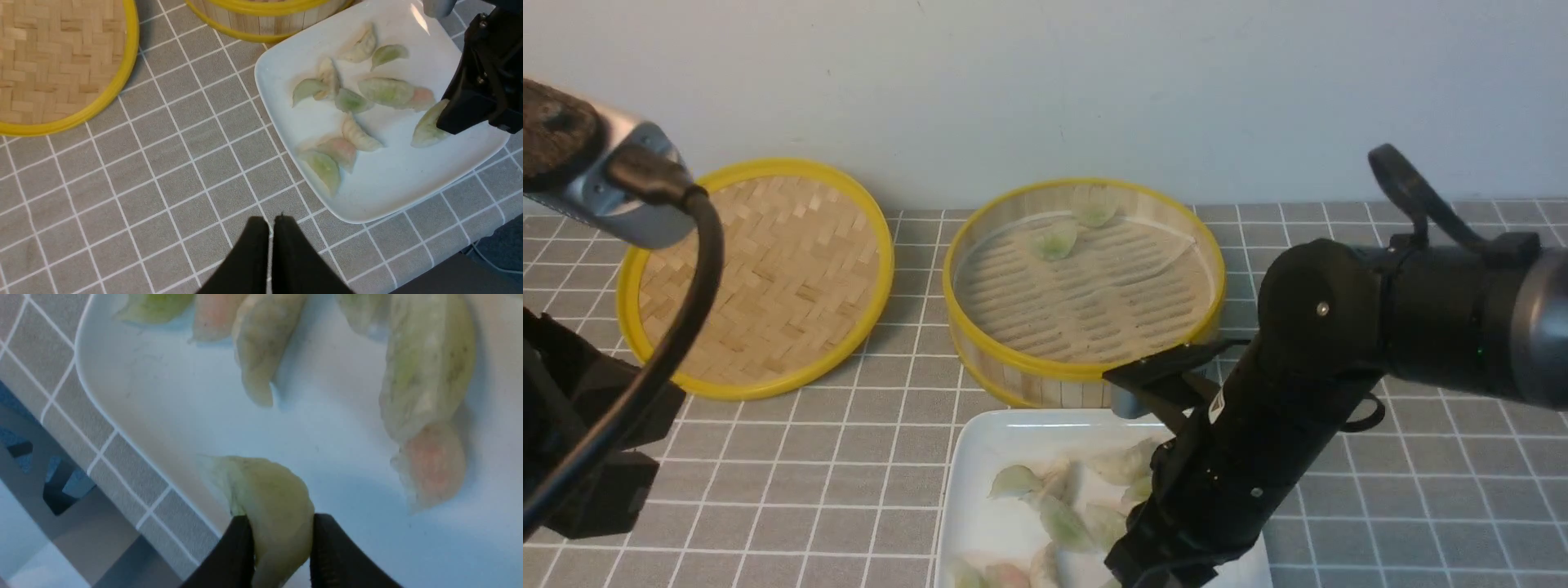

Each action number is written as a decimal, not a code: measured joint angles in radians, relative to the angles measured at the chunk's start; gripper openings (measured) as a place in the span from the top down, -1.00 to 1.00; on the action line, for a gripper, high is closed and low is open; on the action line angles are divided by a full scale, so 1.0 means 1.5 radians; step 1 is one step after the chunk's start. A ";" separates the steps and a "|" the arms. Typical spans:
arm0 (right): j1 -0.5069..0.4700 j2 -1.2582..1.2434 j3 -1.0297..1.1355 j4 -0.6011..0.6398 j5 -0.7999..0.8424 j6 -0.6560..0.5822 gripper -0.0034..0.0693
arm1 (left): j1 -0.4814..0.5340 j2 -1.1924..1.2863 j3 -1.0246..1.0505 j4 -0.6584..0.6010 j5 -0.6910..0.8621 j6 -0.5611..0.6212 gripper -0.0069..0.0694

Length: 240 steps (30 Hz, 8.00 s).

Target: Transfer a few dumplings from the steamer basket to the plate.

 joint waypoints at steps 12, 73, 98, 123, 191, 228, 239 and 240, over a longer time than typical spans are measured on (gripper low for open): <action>0.000 0.001 -0.011 -0.040 -0.026 0.029 -0.31 | 0.000 0.001 0.000 -0.001 -0.001 0.000 0.83; 0.001 -1.170 0.360 -0.695 -0.391 0.581 0.95 | -0.001 -0.351 0.289 0.066 -0.562 -0.059 0.83; 0.001 -1.170 0.360 -0.697 -0.392 0.584 0.95 | 0.053 -0.412 0.373 0.061 -0.541 0.069 0.83; 0.001 -1.170 0.360 -0.697 -0.393 0.566 0.95 | 0.415 -0.608 0.804 -0.110 -0.606 0.221 0.83; -0.416 -1.170 0.751 -0.382 -0.418 0.283 0.95 | 0.416 -0.608 0.804 -0.111 -0.603 0.221 0.83; -0.419 -1.170 0.752 -0.387 -0.425 0.284 0.95 | 0.416 -0.608 0.804 -0.111 -0.603 0.222 0.83; -0.419 -1.170 0.752 -0.387 -0.425 0.285 0.95 | 0.416 -0.608 0.804 -0.111 -0.603 0.222 0.83; -0.419 -1.170 0.752 -0.387 -0.425 0.285 0.95 | 0.416 -0.608 0.804 -0.111 -0.603 0.222 0.83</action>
